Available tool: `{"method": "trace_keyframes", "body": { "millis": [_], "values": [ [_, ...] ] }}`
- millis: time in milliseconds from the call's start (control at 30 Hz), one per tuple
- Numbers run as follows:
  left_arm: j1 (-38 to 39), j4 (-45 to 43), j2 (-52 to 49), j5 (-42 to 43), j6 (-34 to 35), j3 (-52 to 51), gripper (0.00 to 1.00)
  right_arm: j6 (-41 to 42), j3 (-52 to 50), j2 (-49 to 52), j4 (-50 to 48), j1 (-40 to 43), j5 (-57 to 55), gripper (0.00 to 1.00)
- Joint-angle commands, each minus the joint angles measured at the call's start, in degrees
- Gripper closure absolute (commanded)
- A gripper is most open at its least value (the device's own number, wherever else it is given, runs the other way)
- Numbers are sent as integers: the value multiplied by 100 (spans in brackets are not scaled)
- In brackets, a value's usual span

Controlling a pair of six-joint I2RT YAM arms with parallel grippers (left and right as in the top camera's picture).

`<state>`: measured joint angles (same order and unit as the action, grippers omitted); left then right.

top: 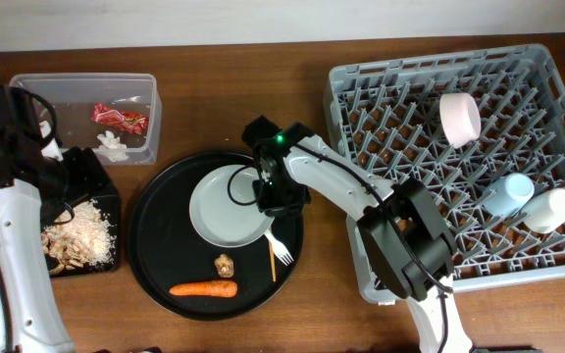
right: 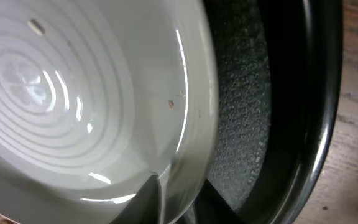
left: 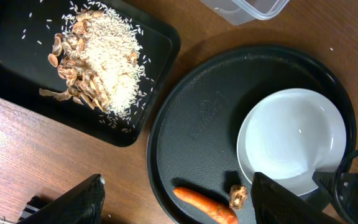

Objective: Sort waste into correct bins and load items into the dishwasher rack
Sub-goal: 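Grasp the white plate rim with the right gripper, then carry the white plate with the right gripper and stand it in the rack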

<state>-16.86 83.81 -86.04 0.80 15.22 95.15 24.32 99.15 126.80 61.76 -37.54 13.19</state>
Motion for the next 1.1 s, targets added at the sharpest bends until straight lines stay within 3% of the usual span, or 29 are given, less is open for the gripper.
{"method": "trace_keyframes", "body": {
  "millis": [0, 200, 467, 567, 733, 867, 967, 1067],
  "values": [
    [-20, 31, 61, -17, -31, 55, 25, 31, 11, 70, -11, -50, 96, 93],
    [-20, 31, 61, -17, -31, 57, 25, 474, 11, 70, -199, -48, 140, 96],
    [-20, 28, 61, -17, -31, 57, 25, 205, 557, -380, 44, 212, -293, 96],
    [-20, 26, 61, -17, -31, 57, 25, -63, 1196, -820, 684, 452, -1231, 96],
    [-17, 2, 61, -15, -31, 57, 25, -164, 2190, -1639, 1738, 962, -3779, 96],
    [-17, 2, 61, -13, -28, 57, 25, -308, 2229, -2035, 1838, 1346, -6059, 96],
    [-17, 7, 61, -13, -31, 57, 25, -227, 2146, -2002, 1928, 1659, -7165, 96],
    [-17, 7, 61, 9, -31, 57, 25, 643, 1790, -1950, 1950, 1991, -7888, 96]
  ]
}}
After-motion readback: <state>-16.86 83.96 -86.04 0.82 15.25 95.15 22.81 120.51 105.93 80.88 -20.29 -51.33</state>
